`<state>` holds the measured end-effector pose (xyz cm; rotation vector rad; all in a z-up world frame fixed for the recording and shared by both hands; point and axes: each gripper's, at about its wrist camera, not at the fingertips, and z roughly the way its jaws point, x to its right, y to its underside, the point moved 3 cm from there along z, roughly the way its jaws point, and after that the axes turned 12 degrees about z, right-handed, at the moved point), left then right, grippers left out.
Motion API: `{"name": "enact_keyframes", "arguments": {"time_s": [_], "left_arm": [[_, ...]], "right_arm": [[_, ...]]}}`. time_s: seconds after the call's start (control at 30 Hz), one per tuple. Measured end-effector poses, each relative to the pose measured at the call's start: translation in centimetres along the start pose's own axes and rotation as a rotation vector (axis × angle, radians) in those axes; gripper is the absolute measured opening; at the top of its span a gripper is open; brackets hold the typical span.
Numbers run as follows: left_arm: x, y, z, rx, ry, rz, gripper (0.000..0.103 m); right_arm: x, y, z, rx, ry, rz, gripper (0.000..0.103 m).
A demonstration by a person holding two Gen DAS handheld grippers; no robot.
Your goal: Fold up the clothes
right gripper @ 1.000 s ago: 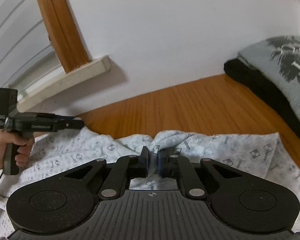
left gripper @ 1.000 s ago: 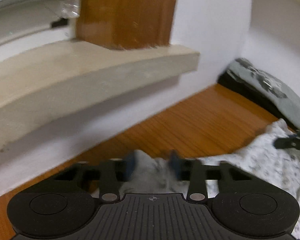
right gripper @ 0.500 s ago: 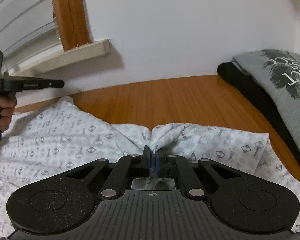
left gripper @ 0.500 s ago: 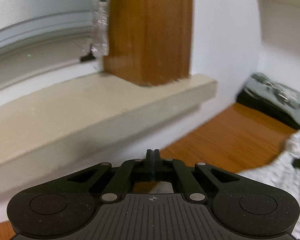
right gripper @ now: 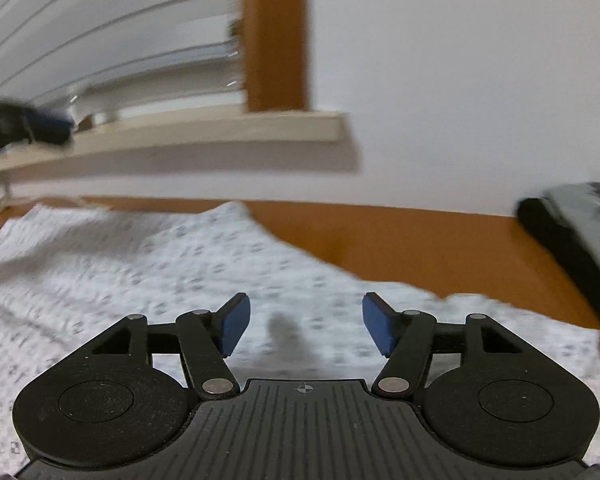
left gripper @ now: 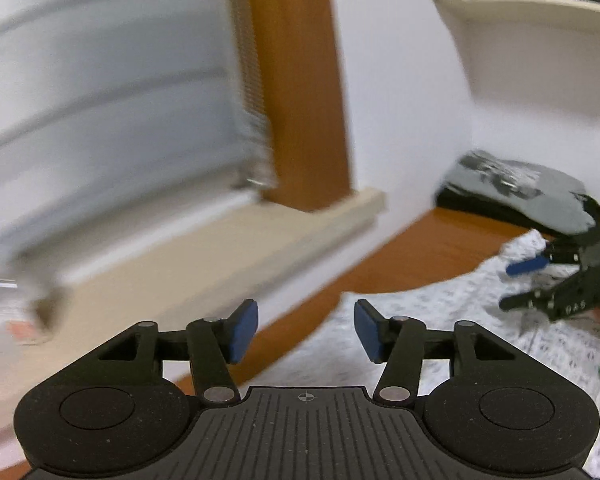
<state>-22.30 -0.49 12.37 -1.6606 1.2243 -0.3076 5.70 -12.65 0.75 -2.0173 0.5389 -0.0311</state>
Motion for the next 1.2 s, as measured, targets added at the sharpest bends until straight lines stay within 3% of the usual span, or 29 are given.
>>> {"name": "enact_keyframes", "arguments": {"time_s": [0.2,0.3,0.4,0.47,0.63,0.77,1.0,1.2], "left_arm": [[-3.5,5.1,-5.5,-0.077,-0.075,-0.061,0.072],[-4.5,8.6,-7.5,-0.121,-0.094,-0.098,0.073],[-4.2,13.1,-8.8,-0.154,-0.087,-0.148,0.066],[-4.0,16.3,-10.4,-0.172,-0.081,-0.192,0.054],[-3.3,21.6,-13.7,-0.19,-0.071,-0.298,0.049],[-2.3,23.4,-15.0,-0.2,-0.067,-0.326,0.049],[-0.4,23.8,-15.7,-0.194,-0.094,-0.286,0.048],[0.8,23.2,-16.1,-0.165,-0.144,-0.205,0.02]], "right_arm": [[-0.6,0.5,2.3,-0.091,0.023,-0.02,0.073],[-0.2,0.5,2.2,-0.096,0.01,0.002,0.077],[-0.3,0.5,2.2,-0.099,0.016,-0.003,0.078],[-0.4,0.6,2.3,-0.101,0.02,-0.007,0.079],[-0.5,0.6,2.4,-0.105,0.03,-0.018,0.081],[-0.6,0.6,2.5,-0.107,0.041,-0.025,0.083],[-0.4,0.5,2.5,-0.11,0.035,-0.016,0.083],[-0.4,0.5,2.5,-0.11,0.035,-0.016,0.083]]}}
